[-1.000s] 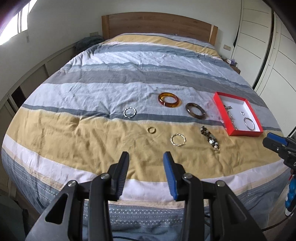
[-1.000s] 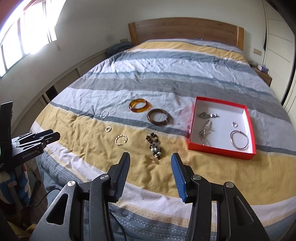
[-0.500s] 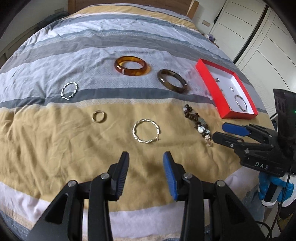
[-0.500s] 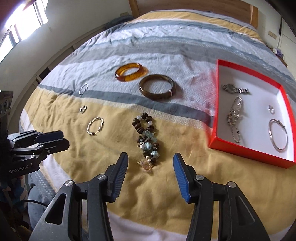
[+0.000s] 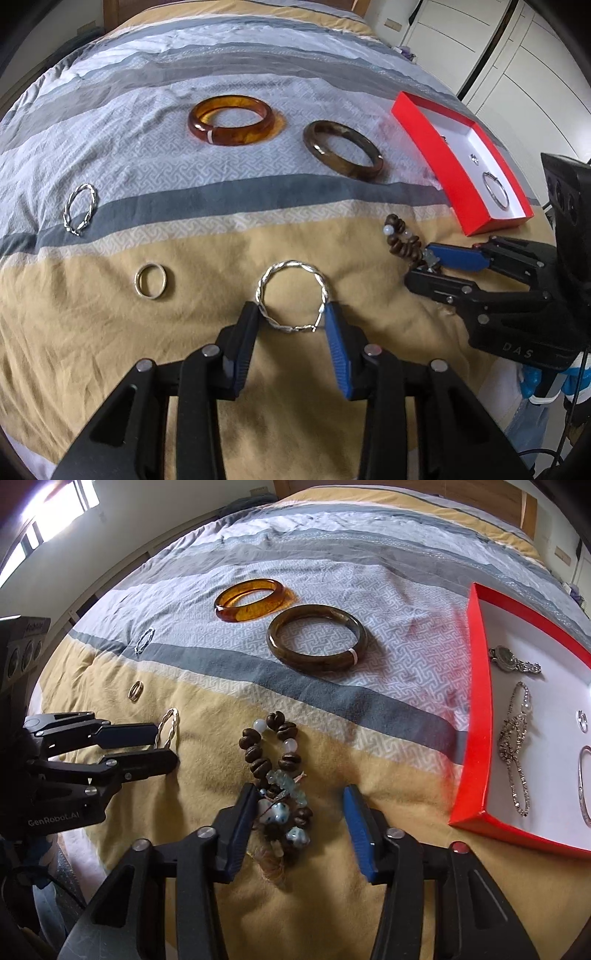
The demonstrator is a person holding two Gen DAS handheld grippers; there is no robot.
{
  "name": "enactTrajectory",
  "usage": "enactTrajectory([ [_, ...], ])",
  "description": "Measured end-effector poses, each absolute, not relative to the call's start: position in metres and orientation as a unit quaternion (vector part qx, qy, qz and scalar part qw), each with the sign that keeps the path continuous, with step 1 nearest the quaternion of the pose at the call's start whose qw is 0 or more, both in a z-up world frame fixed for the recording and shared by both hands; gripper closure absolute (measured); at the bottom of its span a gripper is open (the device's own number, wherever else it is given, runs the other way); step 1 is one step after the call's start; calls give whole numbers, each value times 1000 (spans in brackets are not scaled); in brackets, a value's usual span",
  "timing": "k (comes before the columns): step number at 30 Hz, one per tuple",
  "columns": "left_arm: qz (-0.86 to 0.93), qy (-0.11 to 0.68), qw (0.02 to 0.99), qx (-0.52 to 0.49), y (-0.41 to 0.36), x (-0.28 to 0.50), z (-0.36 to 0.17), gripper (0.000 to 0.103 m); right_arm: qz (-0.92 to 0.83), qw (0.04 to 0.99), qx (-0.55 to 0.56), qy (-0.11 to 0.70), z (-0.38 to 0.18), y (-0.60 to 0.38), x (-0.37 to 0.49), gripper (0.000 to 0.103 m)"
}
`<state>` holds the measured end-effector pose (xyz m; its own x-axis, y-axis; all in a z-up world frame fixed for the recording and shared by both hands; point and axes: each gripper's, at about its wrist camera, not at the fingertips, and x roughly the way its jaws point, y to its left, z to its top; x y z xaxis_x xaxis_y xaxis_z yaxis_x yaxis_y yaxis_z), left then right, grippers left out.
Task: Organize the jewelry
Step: 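Grasp the twisted silver bangle with the left tool while the right tool grasps the beaded bracelet, then carry the twisted bangle and beaded bracelet in both tools over the red box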
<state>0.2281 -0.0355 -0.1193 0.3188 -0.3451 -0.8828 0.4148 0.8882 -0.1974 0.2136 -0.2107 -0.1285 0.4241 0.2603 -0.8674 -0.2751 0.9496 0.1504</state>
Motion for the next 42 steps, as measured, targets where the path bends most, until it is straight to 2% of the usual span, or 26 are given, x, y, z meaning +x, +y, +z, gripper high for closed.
enactTrajectory([
  [1, -236, 533, 812, 31, -34, 227, -119, 69, 161, 843, -10, 513, -128, -210, 213, 75],
  [4, -236, 529, 815, 27, -31, 222, -116, 69, 165, 841, -13, 515, -127, -208, 209, 81],
  [5, -240, 527, 815, 22, -30, 219, -114, 93, 168, 841, -9, 515, -126, -209, 206, 83],
  [6, -245, 525, 815, 14, -28, 217, -111, 97, 169, 840, -3, 515, -125, -210, 204, 87],
  [20, -260, 481, 837, 0, -15, 178, -62, 98, 158, 861, 21, 482, -79, -221, 152, 88],
  [27, -287, 452, 844, 14, -34, 173, -25, 98, 137, 887, 21, 441, -39, -248, 133, 88],
  [34, -345, 440, 828, 43, -109, 188, -6, 97, 85, 906, 28, 413, -14, -310, 140, 88],
  [42, -411, 450, 790, 68, -226, 226, -19, 97, 6, 906, 47, 421, -30, -397, 180, 88],
])
